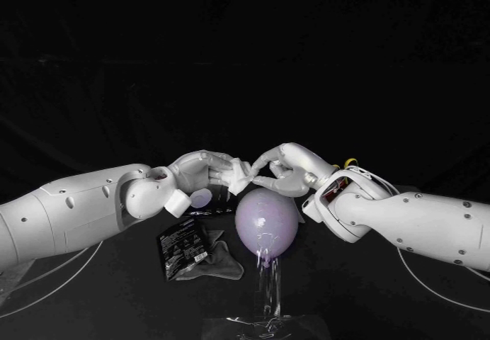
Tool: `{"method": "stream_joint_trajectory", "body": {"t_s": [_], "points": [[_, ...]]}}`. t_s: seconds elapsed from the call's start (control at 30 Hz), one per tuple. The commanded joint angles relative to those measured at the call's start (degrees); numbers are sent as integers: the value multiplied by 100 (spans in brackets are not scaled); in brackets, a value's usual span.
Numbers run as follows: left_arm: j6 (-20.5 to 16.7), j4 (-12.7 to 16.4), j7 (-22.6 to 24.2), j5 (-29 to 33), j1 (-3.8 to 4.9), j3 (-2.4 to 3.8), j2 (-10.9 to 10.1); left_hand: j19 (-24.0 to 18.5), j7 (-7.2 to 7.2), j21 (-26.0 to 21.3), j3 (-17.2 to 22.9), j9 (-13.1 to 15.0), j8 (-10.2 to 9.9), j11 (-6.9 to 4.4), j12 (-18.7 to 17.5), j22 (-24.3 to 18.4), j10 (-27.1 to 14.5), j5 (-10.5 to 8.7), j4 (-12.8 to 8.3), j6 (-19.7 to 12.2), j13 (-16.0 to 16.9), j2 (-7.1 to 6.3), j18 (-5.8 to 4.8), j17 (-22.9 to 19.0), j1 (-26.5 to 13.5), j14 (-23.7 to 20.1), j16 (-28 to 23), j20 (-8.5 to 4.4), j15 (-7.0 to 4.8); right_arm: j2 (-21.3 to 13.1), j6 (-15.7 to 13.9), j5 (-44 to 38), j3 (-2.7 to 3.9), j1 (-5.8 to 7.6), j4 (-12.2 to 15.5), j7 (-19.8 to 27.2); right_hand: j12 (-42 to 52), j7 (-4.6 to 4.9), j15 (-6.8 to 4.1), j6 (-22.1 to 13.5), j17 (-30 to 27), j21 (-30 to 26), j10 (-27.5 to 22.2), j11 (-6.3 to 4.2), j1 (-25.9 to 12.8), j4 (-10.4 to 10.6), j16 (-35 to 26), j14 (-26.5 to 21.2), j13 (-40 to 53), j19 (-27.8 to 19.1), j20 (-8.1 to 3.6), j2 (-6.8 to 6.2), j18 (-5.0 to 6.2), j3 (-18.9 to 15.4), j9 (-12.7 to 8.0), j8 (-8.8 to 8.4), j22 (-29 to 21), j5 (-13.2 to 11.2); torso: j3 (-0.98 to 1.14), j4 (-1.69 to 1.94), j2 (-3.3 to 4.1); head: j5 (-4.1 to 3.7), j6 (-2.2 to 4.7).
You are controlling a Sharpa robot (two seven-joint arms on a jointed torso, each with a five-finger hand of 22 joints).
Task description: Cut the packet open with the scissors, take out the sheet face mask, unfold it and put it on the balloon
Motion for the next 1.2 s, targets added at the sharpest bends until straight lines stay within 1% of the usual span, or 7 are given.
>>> {"method": "stream_joint_trajectory", "body": {"t_s": [0.03, 0.2, 0.37, 0.5, 0.8, 0.93, 1.2], "points": [[98, -8, 75, 110, 9, 9, 2, -33, -19, 37, 31, 2058, 23, -3, 16, 9, 49, 29, 2, 36, 10, 12, 80, 7, -72, 12, 26, -11, -26, -82, 193, -337, -1, -11, 114, 170, -10, 2, -32, -43, 1510, -10, 289, -12, -65, -5, 23, 608, 1132, 62, -22, -18, -69, 37, 171, 28, 1199, 17, 1, -7, -1, 8, -3], [95, -20, 74, 152, 9, 9, -5, -22, -17, 50, 43, 2067, 26, -2, 16, 13, 49, 30, 14, 32, 13, 26, 83, 8, -85, 12, 15, -15, -23, -240, 321, -786, -7, -45, 264, 164, -31, -2, -30, -67, 1510, -28, 278, -13, -98, -7, 23, 608, 1121, 51, -22, -42, -65, 49, 194, 48, 1193, 17, 3, -3, -2, 12, -12], [144, -25, 60, 176, 9, 9, -9, -16, -15, 55, 56, 2078, 29, 1, 13, 12, 44, 27, 30, 26, 14, 36, 84, 8, -103, 12, -3, -18, -20, -307, 175, -1059, -16, -77, 236, 126, -177, -4, -32, -158, 1510, -101, 208, -14, -160, -3, 23, 608, 1041, 8, -22, -101, -49, 56, 231, 64, 1171, 17, 3, -9, -3, 10, -5], [183, -18, 40, 182, 9, 9, -8, -11, -14, 57, 58, 2083, 32, 2, 13, 12, 45, 26, 33, 24, 15, 37, 85, 8, -110, 15, -8, -20, -20, -299, 77, -1108, -24, -101, 200, 133, -346, 67, 2, -373, 1475, -270, 111, 41, -206, -12, 2, 596, 953, -90, -7, -160, -15, 11, 211, -23, 1121, 15, 7, -1, 4, 13, -6], [240, -23, -14, 197, 9, 9, -2, 91, -22, 87, 96, 2144, 60, -8, 17, 2, 57, 23, 45, -1, 28, 48, 97, -3, -161, 110, -90, -68, -37, -303, -14, -1155, -35, -142, 153, 96, -424, 119, 41, -464, 1432, -350, 55, 85, -217, -23, -25, 580, 916, -139, 20, -195, 0, -41, 169, -101, 1098, 16, -2, -2, 1, 24, -36], [248, -28, -15, 211, 10, 9, -3, 227, -17, 100, 119, 2199, 66, -7, -2, -26, 16, 4, 53, -57, 34, 78, 99, -13, -186, 294, -162, -138, -61, -321, -19, -1167, -38, -147, 129, 60, -450, 139, 57, -487, 1421, -368, 35, 103, -212, -35, -32, 576, 904, -152, 33, -212, 3, -57, 148, -133, 1092, 16, 1, 3, -3, 18, -43], [260, -32, -11, 277, 10, 9, -4, 358, 7, 44, 72, 2282, 79, 14, -11, -103, -55, -37, 118, -158, 47, 132, 93, -39, -229, 433, -300, -184, -55, -347, -22, -1199, -41, -159, 73, -18, -436, 118, 64, -370, 1438, -348, 37, 97, -164, -65, -21, 582, 915, -144, 51, -172, -1, -61, 149, -95, 1099, 16, 2, -2, 1, 20, -46]]}}
